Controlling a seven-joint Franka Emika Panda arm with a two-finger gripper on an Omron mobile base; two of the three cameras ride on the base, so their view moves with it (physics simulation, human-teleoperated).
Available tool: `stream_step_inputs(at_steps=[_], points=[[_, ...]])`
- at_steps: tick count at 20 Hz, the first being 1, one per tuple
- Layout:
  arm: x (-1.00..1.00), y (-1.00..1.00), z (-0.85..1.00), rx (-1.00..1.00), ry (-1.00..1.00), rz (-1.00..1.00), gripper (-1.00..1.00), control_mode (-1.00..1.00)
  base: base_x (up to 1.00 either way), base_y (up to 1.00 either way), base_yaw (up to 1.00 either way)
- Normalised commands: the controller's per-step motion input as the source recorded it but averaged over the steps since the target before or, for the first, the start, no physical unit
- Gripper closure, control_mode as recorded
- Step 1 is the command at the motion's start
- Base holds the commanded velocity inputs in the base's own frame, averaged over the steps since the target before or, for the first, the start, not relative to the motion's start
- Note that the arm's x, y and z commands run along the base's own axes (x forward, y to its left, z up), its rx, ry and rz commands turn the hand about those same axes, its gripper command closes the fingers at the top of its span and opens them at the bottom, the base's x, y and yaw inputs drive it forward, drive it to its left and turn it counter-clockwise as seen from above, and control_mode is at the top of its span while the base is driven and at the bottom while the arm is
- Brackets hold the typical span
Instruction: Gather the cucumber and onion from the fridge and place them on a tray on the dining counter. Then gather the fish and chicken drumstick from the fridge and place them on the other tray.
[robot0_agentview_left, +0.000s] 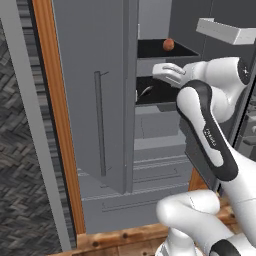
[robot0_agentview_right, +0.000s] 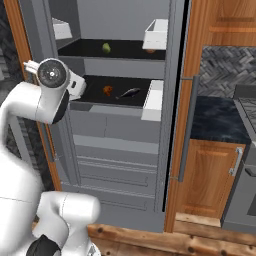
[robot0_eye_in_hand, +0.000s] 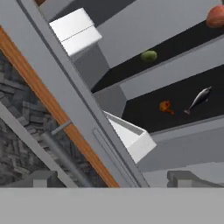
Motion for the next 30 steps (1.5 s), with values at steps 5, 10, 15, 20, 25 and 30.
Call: stream_step_inputs(at_steps=[5, 10, 15, 20, 25, 30], points=[[0.32, -0.08, -0.34, 0.04, 0.12, 0.01, -1.00, -1.00, 0.00, 0.00, 0.00], [0.45, -0.06, -0.31, 0.07, 0.11, 0.00, -1.00, -1.00, 0.00, 0.00, 0.00], [0.53, -0.03, -0.17, 0.15, 0.07, 0.00, -1.00, -1.00, 0.00, 0.00, 0.00], [0.57, 0.00, -0.13, 0.17, 0.04, 0.00, -1.00, -1.00, 0.00, 0.00, 0.00], [0.55, 0.04, -0.21, 0.11, 0.02, 0.01, -1.00, -1.00, 0.00, 0.00, 0.00], [0.52, 0.24, -0.21, 0.06, 0.02, 0.01, -1.00, -1.00, 0.00, 0.00, 0.00]])
